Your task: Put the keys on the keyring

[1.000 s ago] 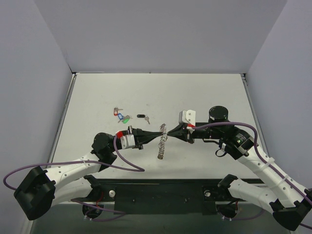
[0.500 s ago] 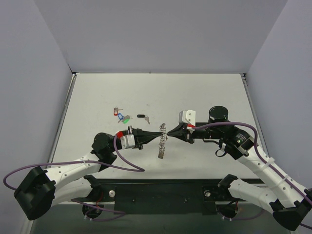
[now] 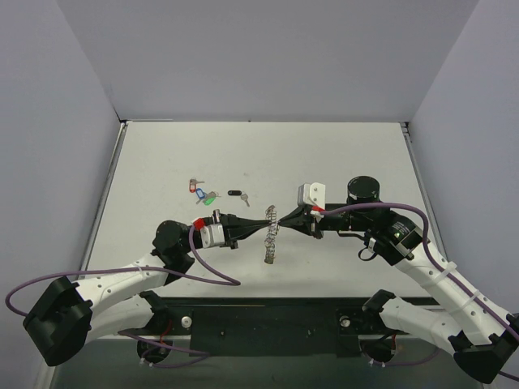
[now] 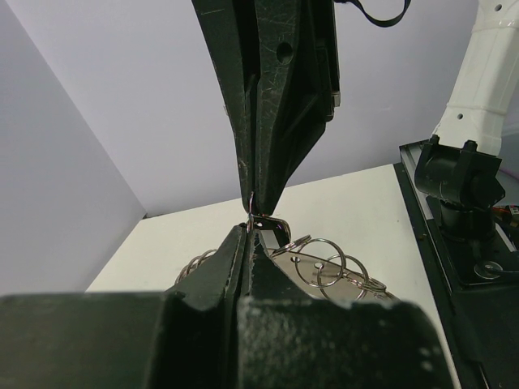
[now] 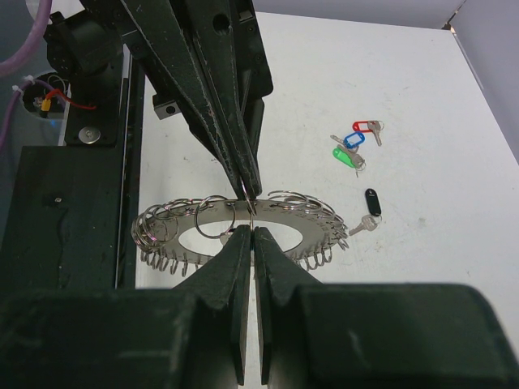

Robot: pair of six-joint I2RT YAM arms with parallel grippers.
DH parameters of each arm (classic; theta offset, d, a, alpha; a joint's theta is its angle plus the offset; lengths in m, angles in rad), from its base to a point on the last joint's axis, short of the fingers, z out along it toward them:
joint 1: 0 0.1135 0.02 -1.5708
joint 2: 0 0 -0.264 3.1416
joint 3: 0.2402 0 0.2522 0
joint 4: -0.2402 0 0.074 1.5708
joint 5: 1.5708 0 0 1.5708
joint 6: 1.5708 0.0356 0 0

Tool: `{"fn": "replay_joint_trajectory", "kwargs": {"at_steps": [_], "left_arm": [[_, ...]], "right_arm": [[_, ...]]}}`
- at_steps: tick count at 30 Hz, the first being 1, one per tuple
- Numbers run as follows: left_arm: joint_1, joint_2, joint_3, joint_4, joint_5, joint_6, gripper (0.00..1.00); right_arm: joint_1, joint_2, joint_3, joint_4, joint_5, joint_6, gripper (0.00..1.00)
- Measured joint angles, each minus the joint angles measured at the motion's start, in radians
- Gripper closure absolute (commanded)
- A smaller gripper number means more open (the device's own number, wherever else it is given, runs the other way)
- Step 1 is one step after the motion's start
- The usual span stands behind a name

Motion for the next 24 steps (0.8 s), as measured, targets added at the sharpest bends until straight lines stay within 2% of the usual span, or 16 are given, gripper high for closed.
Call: {"fn": "replay_joint_trajectory", "kwargs": {"at_steps": [24], "left_arm": [[0.002, 0.006, 0.0, 0.001, 0.005, -0.009, 1.0]], "right_arm": [[0.003, 0.006, 0.0, -0.001, 0.0, -0.017, 1.0]]}}
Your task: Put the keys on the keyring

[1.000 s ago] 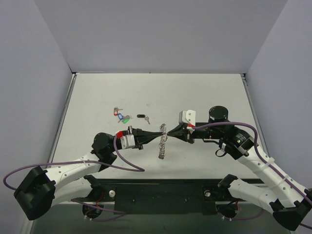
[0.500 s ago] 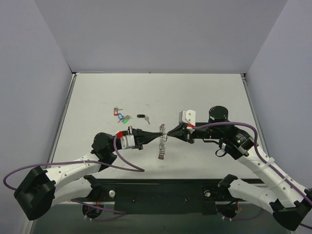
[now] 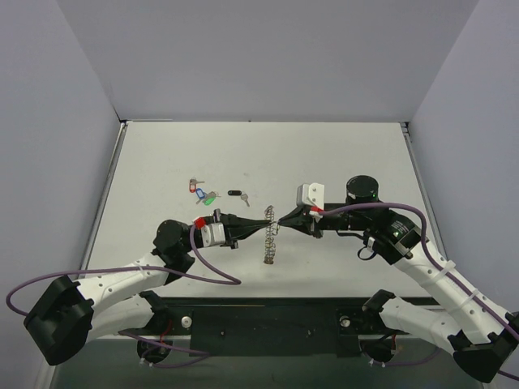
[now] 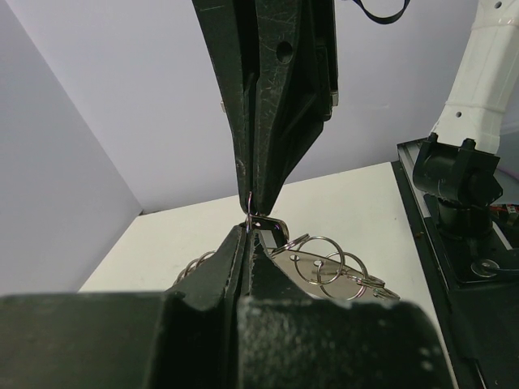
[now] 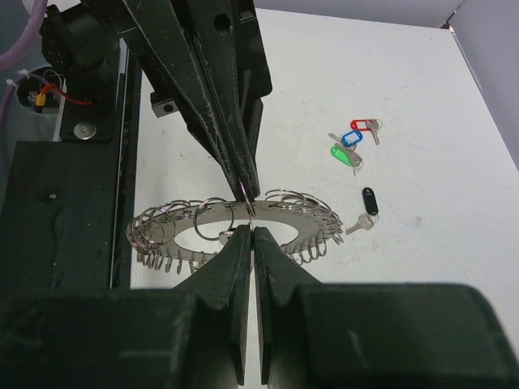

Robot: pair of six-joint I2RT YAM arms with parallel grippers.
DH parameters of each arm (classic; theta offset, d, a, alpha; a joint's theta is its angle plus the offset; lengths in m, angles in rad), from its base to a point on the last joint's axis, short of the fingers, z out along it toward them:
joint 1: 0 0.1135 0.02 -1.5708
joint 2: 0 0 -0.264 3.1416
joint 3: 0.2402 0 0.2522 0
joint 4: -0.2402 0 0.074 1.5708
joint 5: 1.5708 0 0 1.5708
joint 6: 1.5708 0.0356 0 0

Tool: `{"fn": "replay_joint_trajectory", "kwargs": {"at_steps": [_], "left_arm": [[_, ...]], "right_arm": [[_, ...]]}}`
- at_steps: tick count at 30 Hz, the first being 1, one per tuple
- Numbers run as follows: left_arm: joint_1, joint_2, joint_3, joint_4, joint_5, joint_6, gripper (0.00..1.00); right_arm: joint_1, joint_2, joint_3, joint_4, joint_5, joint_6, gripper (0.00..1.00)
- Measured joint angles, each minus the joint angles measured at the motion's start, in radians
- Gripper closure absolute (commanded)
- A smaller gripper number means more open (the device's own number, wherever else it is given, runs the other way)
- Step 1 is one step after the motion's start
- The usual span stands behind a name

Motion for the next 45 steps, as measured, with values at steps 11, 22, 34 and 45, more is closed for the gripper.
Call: {"fn": "replay_joint_trajectory", "kwargs": {"at_steps": [11, 22, 34, 45], "left_arm": [[0.003, 0.007, 0.0, 0.0, 0.003, -0.016, 1.0], [0.004, 0.01, 0.0, 0.013, 0.017, -0.021, 1.0], [0.002, 0.009, 0.027, -0.082, 0.049, 0.042, 1.0], [-0.007, 0.003, 0.048, -0.175, 0.054, 0.096, 1.0]], "right_arm": [[0.0, 0.01, 0.0, -0.008, 0.0, -0.014, 1.0], [0.013, 0.028, 0.0, -0.008, 0.0, -0.018, 1.0], [0.013, 0.029, 0.0, -0.044, 0.0, -0.05, 1.0], [0.013, 0.03, 0.001, -0.078, 0.008, -0.066, 1.0]]}}
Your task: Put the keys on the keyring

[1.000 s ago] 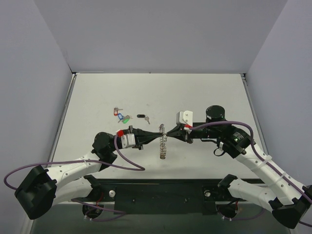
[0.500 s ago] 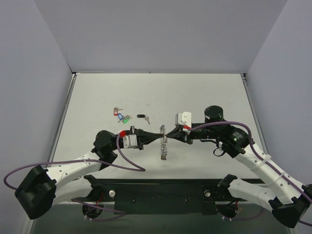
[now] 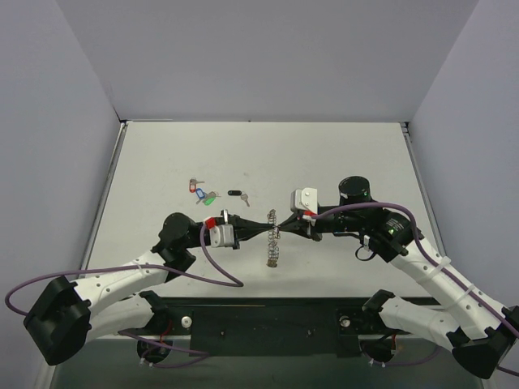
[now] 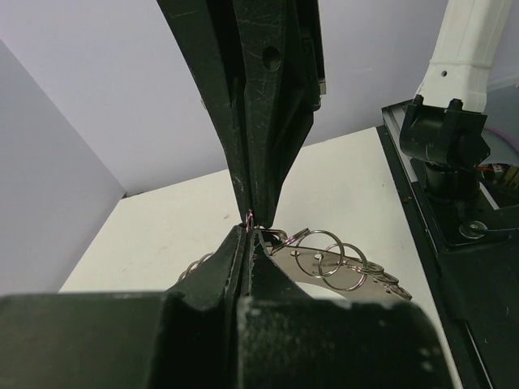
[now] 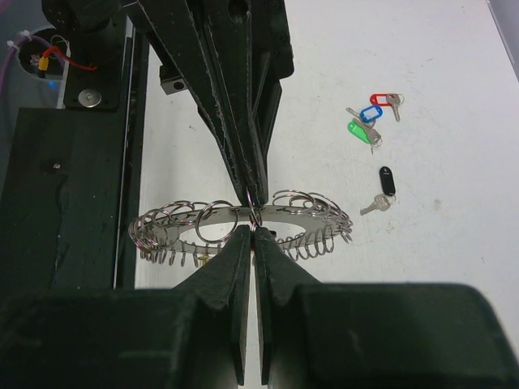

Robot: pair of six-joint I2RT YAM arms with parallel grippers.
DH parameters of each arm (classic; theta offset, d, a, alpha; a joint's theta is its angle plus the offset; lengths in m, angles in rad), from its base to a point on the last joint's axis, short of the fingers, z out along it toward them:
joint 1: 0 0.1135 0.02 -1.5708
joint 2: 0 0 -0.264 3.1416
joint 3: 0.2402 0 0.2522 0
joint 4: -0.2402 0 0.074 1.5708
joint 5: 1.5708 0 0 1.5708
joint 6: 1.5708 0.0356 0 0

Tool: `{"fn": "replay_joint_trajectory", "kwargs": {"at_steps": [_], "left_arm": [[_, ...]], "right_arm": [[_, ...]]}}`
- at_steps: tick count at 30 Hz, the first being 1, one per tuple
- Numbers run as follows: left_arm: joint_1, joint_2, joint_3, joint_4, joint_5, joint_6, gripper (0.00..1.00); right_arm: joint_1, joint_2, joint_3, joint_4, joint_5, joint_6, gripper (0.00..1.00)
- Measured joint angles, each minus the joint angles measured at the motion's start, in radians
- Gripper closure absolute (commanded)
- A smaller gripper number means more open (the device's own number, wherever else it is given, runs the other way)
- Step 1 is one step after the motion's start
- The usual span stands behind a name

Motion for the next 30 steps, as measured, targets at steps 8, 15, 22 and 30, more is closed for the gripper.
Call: {"fn": "replay_joint_trajectory", "kwargs": {"at_steps": [8, 15, 22, 30], "left_arm": [[-0.001, -0.011, 0.017, -0.063, 0.0, 0.039, 1.0], [-0.001, -0.013, 0.027, -0.109, -0.001, 0.057, 1.0], [-0.001, -0.016, 0.039, -0.145, -0.002, 0.073, 1.0], [-0.001, -0.016, 0.05, -0.177, -0.004, 0.08, 1.0]], "right_arm": [[0.0, 0.005, 0.009, -0.016, 0.002, -0.007, 1.0], [0.0, 0.011, 0.011, -0.025, 0.007, -0.008, 1.0], [0.0, 0.012, 0.013, -0.027, 0.008, -0.008, 1.0], [0.0, 0.014, 0.027, -0.041, 0.008, -0.008, 1.0]]}}
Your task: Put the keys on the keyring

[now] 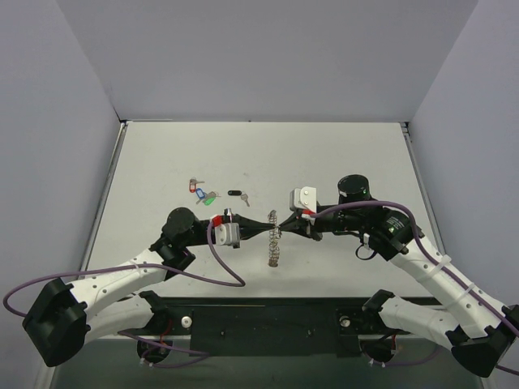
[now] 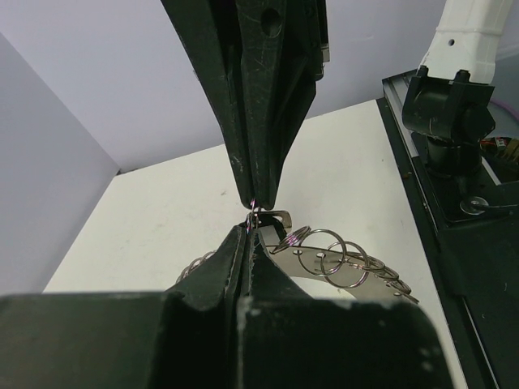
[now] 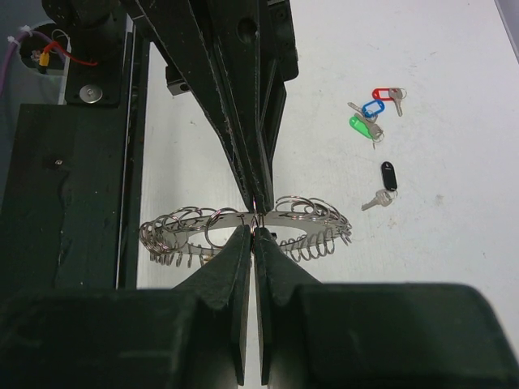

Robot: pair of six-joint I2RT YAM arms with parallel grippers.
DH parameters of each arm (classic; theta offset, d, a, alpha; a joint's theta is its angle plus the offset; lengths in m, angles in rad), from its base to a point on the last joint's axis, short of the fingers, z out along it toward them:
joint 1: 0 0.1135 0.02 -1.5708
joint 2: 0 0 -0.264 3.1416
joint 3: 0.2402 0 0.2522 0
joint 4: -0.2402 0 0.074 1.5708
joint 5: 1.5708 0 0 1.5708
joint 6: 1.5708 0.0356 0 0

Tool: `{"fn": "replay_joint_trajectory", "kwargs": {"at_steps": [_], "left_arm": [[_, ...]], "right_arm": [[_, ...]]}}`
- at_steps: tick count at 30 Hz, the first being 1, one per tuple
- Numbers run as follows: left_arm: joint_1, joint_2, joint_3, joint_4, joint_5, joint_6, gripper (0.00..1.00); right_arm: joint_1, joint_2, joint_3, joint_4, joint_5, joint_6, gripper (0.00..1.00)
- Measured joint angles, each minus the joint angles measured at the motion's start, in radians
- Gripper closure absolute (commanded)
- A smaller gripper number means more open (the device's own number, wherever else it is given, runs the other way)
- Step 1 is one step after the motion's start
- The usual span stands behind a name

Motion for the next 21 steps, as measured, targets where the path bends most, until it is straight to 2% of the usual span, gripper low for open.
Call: {"fn": "replay_joint_trajectory", "kwargs": {"at_steps": [21], "left_arm": [[0.001, 0.0, 0.0, -0.037, -0.02, -0.028, 1.0]], "right_arm": [[0.013, 0.016, 0.019, -0.039, 0.004, -0.015, 1.0]]}}
